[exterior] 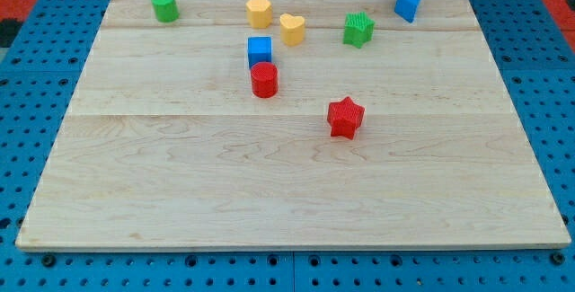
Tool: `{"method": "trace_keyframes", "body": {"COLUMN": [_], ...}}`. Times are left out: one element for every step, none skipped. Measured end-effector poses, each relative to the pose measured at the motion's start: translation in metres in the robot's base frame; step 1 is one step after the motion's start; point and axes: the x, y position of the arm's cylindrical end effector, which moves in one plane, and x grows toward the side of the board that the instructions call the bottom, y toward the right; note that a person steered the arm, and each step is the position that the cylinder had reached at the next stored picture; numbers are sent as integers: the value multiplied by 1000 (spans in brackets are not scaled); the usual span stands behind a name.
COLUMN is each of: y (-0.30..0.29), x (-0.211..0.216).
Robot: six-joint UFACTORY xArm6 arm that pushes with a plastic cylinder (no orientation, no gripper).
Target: Move the yellow hexagon to the top side of the yellow heart
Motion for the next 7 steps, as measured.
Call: {"method": "trace_keyframes", "body": {"y": [-31, -50, -80, -143, -175, -225, -277], "x": [-2, -3, -3, -3, -1, -2, 3]}}
